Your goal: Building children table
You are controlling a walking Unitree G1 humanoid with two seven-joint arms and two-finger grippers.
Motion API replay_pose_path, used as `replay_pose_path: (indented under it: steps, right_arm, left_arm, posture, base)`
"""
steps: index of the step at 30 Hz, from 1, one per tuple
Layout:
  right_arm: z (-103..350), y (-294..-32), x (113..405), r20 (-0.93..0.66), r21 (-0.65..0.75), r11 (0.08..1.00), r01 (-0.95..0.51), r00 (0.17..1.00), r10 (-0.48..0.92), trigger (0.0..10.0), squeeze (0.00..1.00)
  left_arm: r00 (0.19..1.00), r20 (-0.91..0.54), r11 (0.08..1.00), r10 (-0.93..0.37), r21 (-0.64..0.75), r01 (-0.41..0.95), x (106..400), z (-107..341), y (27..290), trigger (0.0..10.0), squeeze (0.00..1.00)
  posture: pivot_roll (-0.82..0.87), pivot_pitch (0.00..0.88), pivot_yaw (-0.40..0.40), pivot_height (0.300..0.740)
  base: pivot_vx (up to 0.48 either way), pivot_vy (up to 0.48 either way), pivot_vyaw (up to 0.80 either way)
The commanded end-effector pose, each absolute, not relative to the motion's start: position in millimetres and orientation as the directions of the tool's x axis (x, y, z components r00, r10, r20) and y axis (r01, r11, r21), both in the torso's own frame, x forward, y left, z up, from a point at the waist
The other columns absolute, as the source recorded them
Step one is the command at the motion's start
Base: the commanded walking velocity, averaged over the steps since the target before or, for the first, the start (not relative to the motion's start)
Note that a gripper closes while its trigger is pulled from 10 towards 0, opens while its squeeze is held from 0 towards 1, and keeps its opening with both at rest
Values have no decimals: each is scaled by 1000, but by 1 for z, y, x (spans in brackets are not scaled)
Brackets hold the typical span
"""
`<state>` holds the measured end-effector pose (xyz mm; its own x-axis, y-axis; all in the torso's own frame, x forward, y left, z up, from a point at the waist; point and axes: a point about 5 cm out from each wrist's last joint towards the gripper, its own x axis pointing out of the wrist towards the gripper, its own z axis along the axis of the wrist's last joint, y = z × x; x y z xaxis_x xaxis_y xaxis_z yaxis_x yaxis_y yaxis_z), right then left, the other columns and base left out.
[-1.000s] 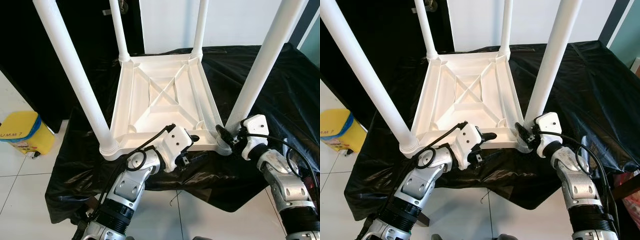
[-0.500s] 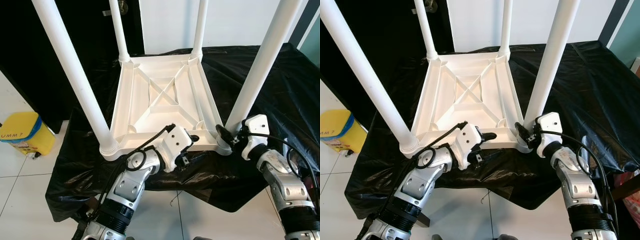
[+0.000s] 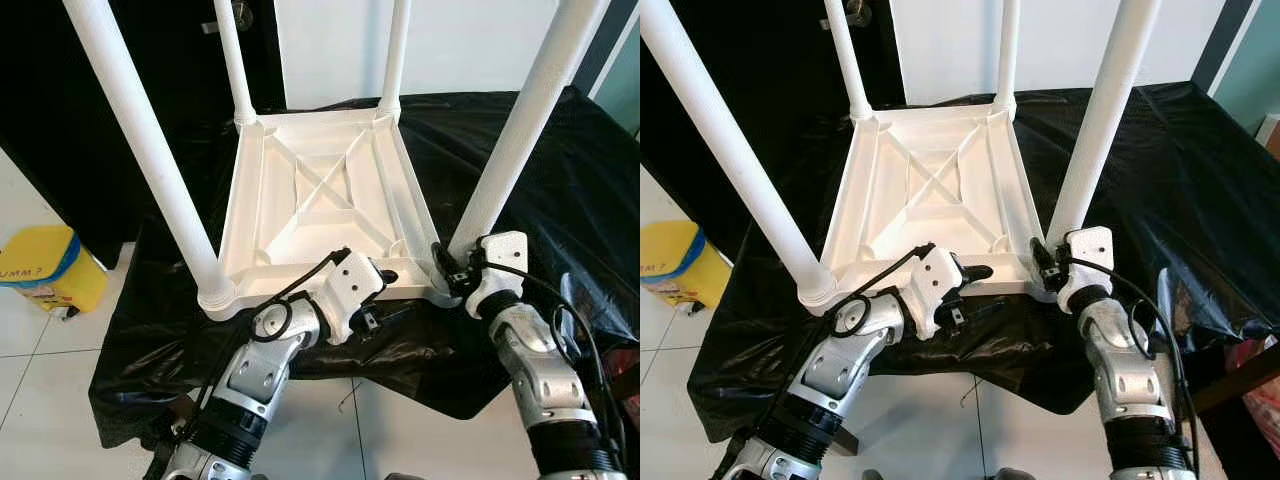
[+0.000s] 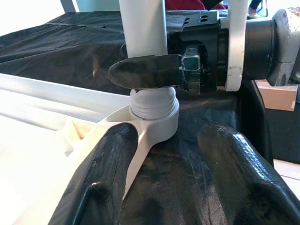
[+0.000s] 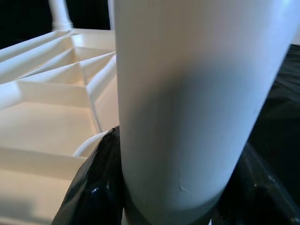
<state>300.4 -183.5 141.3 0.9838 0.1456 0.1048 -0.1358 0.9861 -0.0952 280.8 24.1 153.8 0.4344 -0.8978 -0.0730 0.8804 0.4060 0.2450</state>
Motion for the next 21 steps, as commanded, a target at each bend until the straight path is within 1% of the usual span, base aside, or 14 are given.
replay_pose_path:
  steps: [1,3,6,7,8,9,10,11,12,13,21]
  right_arm:
    - [130,-179,298,53,-57,996,-64,996,67,10000,0]
    - [130,-179,298,53,-57,996,-64,996,67,10000,0]
    - [125,-166,295,42,29,991,133,990,-134,10000,0]
    - [125,-166,295,42,29,991,133,990,-134,10000,0]
    - [124,-164,294,40,44,982,186,981,-188,10000,0]
    - [124,-164,294,40,44,982,186,981,-188,10000,0]
    - [122,-156,293,23,85,970,228,973,-230,10000,0]
    - [125,-148,294,26,109,970,218,975,-222,10000,0]
    - [125,-148,294,26,109,970,218,975,-222,10000,0]
    - [127,-143,295,31,125,970,207,977,-212,10000,0]
    - [129,-141,293,39,123,975,184,981,-190,10000,0]
  left_arm:
    - [507,-65,478,-859,249,842,283,152,28,10000,0]
    - [507,-65,478,-859,249,842,283,152,28,10000,0]
    - [509,-65,480,-858,246,842,283,152,28,10000,0]
    - [509,-65,480,-858,246,842,283,152,28,10000,0]
    - [509,-66,481,-858,246,842,283,152,28,10000,0]
    - [509,-66,481,-858,246,842,283,152,28,10000,0]
    - [510,-64,482,-858,246,841,283,152,27,10000,0]
    - [510,-63,483,-858,245,841,283,152,27,10000,0]
    - [510,-63,483,-858,245,841,283,152,27,10000,0]
    - [511,-61,483,-858,244,841,283,153,26,10000,0]
    - [513,-60,485,-856,247,839,284,153,27,10000,0]
  posture:
    - [-213,69,6,740]
    - [-213,69,6,740]
    - [-214,73,4,740]
    - [-214,73,4,740]
    - [-210,75,2,740]
    - [-210,75,2,740]
    - [-206,75,3,740]
    - [-210,76,6,740]
    - [-210,76,6,740]
    - [-211,76,6,740]
    - [-211,79,5,740]
  base:
    - [0,0,0]
    - [0,0,0]
    - [0,0,0]
    - [0,0,0]
    - [0,0,0]
    - [0,0,0]
    - [0,0,0]
    - [0,0,0]
    - [0,0,0]
    - [0,0,0]
    - [0,0,0]
